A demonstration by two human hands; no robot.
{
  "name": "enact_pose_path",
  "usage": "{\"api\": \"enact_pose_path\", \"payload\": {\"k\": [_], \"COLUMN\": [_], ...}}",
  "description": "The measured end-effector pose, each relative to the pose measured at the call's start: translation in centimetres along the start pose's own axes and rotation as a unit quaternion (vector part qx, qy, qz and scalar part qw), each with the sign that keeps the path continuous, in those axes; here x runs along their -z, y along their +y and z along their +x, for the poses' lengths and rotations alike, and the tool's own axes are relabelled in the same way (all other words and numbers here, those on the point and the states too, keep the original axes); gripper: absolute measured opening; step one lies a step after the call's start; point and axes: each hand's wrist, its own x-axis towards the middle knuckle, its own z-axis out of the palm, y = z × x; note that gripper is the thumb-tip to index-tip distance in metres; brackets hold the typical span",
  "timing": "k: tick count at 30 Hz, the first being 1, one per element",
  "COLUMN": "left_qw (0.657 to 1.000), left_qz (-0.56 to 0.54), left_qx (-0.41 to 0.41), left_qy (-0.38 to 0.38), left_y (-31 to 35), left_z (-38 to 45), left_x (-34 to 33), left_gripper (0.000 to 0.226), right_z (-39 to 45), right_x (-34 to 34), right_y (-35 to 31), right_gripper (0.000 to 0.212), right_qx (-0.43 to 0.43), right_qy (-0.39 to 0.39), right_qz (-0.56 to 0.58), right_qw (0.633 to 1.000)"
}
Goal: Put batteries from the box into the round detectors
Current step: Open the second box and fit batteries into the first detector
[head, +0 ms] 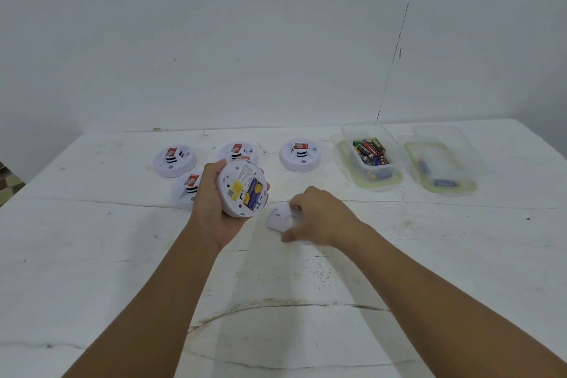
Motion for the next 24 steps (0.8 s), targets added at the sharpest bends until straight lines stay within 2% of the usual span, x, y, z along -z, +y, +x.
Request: {"api": "enact_pose_path", "payload": {"k": [2, 7, 12, 16, 19, 24], "left_qw": [1.000, 1.000, 1.000, 1.000, 1.000, 0.999], "left_qz": [0.005, 0.003, -0.004, -0.004, -0.014, -0.017], "left_qx": [0.002, -0.001, 0.005, 0.006, 0.008, 0.026], "left_qy": [0.002, 0.009, 0.020, 0.024, 0.026, 0.014], "left_y": [-0.1, 0.1, 0.1, 0.0, 0.0, -0.9], "left_z": [-0.1, -0.2, -0.4, -0.2, -0.2, -0.8], "left_x": [0.0, 0.3, 1.0, 1.6, 1.6, 0.5], "left_gripper": [0.045, 0.044, 0.048, 0.051, 0.050, 0.046], "right_z": [0.1, -0.1, -0.1, 0.2, 0.0, -0.8], "right_x": [-0.1, -0.6, -1.4, -1.4, -1.2, -1.4], "right_y": [0.1, 0.5, 1.3, 2.1, 2.3, 0.2], "right_gripper": [0.056, 0.067, 0.063, 0.067, 0.061, 0.063], "right_qx": [-0.001, 0.003, 0.021, 0.034, 0.096, 0.211], "right_qy": [0.006, 0.024, 0.071, 0.132, 0.212, 0.239], "right_qz": [0.011, 0.028, 0.003, 0.043, 0.112, 0.196], "right_qw": [1.000, 0.999, 0.997, 0.990, 0.966, 0.927]}}
